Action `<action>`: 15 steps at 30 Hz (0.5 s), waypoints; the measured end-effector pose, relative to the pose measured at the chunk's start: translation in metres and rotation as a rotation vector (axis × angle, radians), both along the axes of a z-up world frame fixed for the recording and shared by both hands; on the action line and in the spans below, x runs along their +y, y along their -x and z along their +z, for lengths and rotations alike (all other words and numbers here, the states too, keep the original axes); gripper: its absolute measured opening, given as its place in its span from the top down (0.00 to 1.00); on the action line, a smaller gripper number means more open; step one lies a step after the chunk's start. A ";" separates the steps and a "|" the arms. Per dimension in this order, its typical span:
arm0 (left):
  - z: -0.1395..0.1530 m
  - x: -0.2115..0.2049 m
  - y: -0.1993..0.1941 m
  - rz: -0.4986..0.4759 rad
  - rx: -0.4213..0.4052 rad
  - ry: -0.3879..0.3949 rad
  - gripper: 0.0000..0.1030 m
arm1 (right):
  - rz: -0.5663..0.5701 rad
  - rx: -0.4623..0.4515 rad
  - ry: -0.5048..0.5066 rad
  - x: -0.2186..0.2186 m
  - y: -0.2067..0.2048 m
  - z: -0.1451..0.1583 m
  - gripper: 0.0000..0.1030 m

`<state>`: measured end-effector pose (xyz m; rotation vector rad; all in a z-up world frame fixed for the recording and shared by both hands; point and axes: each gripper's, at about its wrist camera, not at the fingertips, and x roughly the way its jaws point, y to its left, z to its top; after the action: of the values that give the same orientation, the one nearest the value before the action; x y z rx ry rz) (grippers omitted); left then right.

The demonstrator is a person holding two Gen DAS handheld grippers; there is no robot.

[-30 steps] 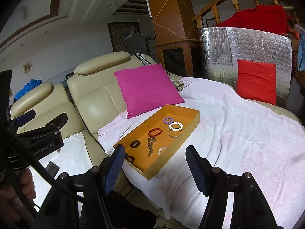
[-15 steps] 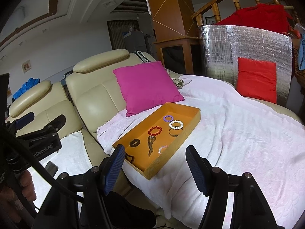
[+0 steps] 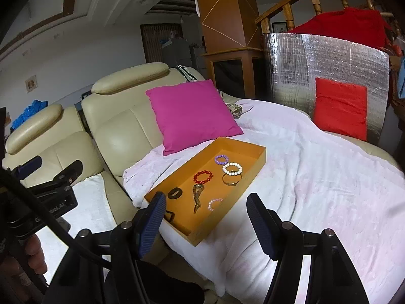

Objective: Organize jewelry

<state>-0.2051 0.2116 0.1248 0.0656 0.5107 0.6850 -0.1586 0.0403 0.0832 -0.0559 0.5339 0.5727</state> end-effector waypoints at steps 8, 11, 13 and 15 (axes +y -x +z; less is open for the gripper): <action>-0.008 0.016 -0.017 0.005 0.016 0.017 0.05 | -0.004 0.016 0.019 0.018 -0.017 -0.005 0.32; -0.011 0.020 -0.023 0.011 0.024 0.023 0.05 | 0.001 0.029 0.017 0.023 -0.026 -0.009 0.32; -0.013 0.021 -0.026 0.022 0.029 0.023 0.05 | 0.004 0.034 0.018 0.025 -0.032 -0.011 0.32; -0.016 0.020 -0.032 0.021 0.028 0.025 0.05 | -0.002 0.039 0.011 0.023 -0.038 -0.014 0.32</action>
<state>-0.1733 0.2319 0.1088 0.0469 0.5474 0.6988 -0.1209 0.0633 0.0689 -0.0544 0.5749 0.5704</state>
